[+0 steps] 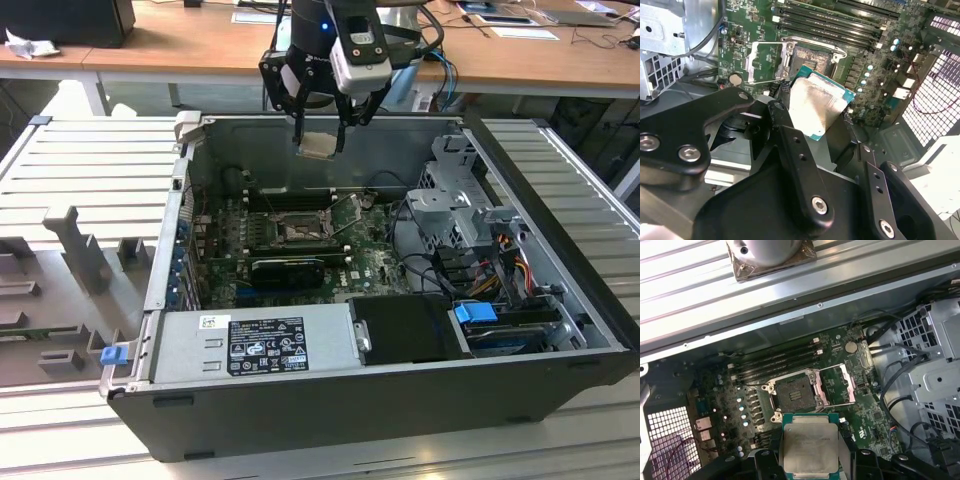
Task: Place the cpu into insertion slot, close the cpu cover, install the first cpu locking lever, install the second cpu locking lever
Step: 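Place the cpu into insertion slot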
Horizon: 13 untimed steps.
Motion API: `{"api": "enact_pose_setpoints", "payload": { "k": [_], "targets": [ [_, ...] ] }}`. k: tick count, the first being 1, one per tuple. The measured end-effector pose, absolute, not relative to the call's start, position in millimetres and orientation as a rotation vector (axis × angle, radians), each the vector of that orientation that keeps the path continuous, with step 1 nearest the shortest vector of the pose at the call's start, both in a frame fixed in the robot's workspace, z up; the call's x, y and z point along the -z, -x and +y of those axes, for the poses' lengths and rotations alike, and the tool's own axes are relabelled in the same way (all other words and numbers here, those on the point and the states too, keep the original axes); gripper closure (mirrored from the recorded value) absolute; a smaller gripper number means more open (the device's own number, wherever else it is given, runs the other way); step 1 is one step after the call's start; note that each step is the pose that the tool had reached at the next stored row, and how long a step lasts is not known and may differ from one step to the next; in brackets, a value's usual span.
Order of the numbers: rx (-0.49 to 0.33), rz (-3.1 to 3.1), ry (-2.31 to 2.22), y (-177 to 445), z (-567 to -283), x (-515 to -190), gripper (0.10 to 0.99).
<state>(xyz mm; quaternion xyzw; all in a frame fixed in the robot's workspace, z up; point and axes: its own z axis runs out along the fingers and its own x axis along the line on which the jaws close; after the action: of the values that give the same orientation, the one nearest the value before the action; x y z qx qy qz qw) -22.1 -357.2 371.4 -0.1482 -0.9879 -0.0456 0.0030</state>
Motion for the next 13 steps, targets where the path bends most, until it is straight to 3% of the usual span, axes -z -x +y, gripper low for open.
{"api": "enact_pose_setpoints", "payload": {
  "k": [13],
  "targets": [
    [0.143,-3.090,0.522,22.1,-357.3,-371.3,0.557]
  ]
}}
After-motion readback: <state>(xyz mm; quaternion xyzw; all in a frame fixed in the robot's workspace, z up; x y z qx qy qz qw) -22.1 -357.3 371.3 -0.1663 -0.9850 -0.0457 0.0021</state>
